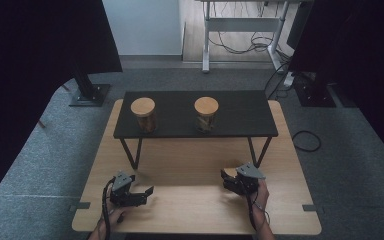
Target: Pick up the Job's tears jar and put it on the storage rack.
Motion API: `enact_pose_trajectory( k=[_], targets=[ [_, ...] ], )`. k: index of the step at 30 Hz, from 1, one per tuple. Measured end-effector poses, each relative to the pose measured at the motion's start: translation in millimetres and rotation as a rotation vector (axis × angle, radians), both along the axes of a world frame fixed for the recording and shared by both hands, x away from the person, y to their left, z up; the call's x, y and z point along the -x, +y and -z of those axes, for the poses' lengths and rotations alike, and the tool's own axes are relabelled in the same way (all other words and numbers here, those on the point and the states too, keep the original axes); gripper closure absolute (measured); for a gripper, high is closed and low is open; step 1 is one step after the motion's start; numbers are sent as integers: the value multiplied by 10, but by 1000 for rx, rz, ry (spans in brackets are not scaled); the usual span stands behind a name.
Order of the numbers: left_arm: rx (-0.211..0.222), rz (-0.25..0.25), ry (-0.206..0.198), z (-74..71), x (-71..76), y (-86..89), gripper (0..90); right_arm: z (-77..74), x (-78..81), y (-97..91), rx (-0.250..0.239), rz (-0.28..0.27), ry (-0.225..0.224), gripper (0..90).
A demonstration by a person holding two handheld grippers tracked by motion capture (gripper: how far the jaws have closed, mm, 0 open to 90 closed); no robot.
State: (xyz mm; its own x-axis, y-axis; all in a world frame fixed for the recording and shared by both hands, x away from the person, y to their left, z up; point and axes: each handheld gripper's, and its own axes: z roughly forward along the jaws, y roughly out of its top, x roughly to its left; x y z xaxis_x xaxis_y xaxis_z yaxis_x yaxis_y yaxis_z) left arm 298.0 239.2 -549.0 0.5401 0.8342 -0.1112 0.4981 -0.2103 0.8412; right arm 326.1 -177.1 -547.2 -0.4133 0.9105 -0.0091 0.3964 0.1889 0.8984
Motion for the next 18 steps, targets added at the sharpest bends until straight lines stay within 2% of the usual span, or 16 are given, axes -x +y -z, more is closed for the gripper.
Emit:
enact_pose_trajectory(
  k=[10,18],
  targets=[
    [1,0,1,0,-1,1,70,-4,8,-2,-3,-1,2,248],
    [-1,2,1,0,-1,-1,70,-43,58,-42,-32,1,-10,248]
  ],
)
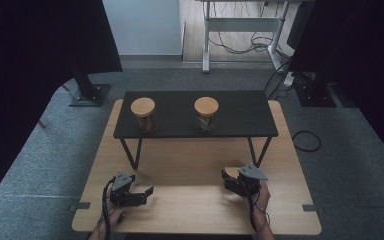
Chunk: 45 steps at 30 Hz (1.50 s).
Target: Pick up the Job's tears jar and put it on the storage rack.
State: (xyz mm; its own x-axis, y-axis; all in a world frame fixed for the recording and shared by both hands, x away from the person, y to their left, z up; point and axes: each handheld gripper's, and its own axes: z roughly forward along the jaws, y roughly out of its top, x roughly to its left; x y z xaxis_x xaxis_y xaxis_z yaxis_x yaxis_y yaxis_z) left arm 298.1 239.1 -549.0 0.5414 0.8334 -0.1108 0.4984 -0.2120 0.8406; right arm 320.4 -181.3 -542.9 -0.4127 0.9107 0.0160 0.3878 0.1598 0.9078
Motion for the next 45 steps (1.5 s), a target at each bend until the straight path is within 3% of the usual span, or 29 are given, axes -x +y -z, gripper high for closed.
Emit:
enact_pose_trajectory(
  k=[9,29,45],
  targets=[
    [-3,0,-1,0,1,-5,70,-134,152,-3,-25,-32,-44,248],
    [-6,3,2,1,-2,-7,70,-285,341,-33,-59,-40,-74,248],
    [-1,1,3,1,-3,-8,70,-365,594,-105,-71,-36,-97,248]
  ],
)
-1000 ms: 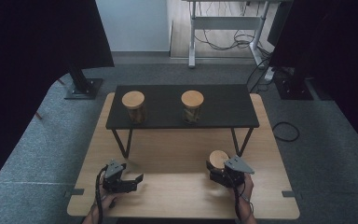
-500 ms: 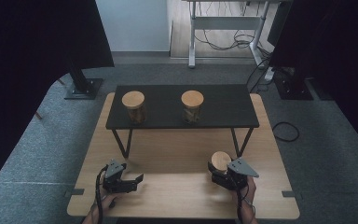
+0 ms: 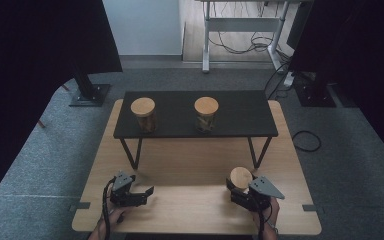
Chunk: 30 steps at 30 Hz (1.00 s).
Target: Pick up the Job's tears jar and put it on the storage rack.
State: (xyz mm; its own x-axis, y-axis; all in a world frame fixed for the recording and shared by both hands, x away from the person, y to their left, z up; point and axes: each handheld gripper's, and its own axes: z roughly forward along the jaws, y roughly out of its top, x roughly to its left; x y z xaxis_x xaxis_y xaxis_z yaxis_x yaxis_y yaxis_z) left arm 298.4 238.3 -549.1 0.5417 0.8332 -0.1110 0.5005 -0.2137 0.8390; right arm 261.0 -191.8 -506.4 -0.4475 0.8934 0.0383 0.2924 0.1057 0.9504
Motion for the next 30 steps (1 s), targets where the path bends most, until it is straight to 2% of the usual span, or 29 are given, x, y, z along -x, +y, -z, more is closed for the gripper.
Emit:
enact_pose_trajectory(
  k=[6,20,30],
  targets=[
    [-1,-1,1,0,0,-1,69,-37,56,-10,-6,-3,-13,248],
    [-7,1,3,0,-3,-2,69,-227,170,-10,-29,-12,-71,248],
    [-8,1,4,0,-4,-3,69,-293,197,2,-30,-11,-88,248]
  ],
)
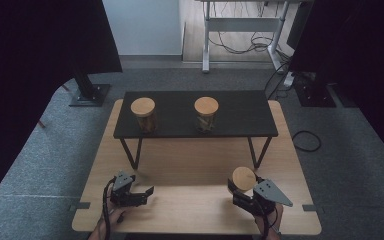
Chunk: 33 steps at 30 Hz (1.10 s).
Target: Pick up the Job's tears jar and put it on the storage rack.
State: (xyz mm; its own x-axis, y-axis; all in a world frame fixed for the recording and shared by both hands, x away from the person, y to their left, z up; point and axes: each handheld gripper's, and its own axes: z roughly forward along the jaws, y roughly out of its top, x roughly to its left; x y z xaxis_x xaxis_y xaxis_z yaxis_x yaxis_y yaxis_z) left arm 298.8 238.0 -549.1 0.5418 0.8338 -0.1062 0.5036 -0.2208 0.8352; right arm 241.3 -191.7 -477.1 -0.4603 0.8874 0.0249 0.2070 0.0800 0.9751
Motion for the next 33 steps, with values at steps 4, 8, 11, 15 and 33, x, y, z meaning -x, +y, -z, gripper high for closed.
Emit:
enact_pose_trajectory(
  k=[4,8,11,15,33],
  targets=[
    [-2,0,0,0,-1,-1,69,-29,11,-4,-5,1,-9,248],
    [-3,-1,0,0,0,-3,69,-56,24,-7,-12,1,-18,248],
    [-3,-1,0,0,0,-3,69,-64,30,0,-11,1,-20,247],
    [-6,0,0,0,0,-5,69,-81,35,3,-15,0,-25,248],
    [-1,7,9,2,-10,-2,68,-214,31,36,-29,2,-49,248]
  ],
)
